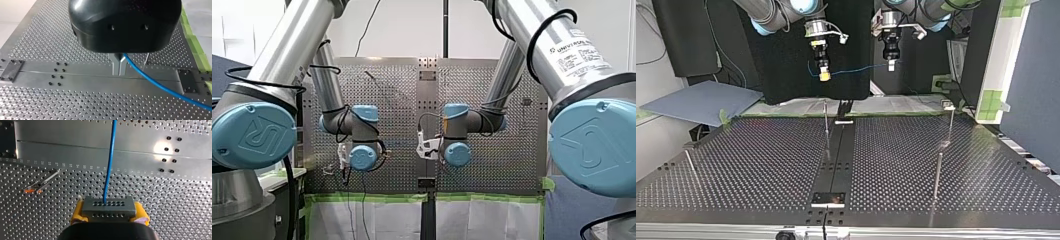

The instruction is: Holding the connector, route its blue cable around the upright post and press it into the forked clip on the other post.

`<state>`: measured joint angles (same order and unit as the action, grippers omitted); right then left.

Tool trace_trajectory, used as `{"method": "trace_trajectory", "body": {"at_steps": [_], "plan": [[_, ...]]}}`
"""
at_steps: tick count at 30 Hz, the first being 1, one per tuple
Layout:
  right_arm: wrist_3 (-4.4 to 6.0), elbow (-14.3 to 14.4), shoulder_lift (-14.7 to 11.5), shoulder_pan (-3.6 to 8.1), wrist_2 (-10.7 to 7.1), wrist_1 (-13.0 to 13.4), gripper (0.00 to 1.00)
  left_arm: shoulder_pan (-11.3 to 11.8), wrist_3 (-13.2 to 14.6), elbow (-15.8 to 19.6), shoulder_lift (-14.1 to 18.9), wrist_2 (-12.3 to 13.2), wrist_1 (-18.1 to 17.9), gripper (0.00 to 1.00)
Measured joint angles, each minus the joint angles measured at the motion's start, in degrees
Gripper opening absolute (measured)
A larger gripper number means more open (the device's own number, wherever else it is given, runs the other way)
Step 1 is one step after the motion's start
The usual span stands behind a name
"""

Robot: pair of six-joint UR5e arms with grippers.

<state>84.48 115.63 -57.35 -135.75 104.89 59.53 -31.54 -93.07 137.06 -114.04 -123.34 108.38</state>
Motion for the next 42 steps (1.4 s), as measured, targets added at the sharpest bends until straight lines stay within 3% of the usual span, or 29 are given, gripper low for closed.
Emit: {"method": "trace_trajectory", "body": {"at_steps": [21, 28, 34, 42], "plan": [[0.02, 0.0, 0.0, 0.02, -0.02, 0.0, 0.00, -0.2, -0.1, -0.1, -0.1, 0.1, -0.1, 0.00], [0.41, 0.7, 1.5, 1.89, 0.21, -2.7, 0.00, -1.7, -3.0, -1.9, -2.9, 1.1, -1.2, 0.00], [0.44, 0.8, 1.7, 2.18, 0.23, -4.4, 0.00, -1.8, -5.1, -2.1, -3.9, 1.2, -1.3, 0.00], [0.44, 0.8, 1.7, 2.20, 0.23, -4.6, 0.00, -1.8, -5.5, -2.1, -3.9, 1.2, -1.3, 0.00]]}}
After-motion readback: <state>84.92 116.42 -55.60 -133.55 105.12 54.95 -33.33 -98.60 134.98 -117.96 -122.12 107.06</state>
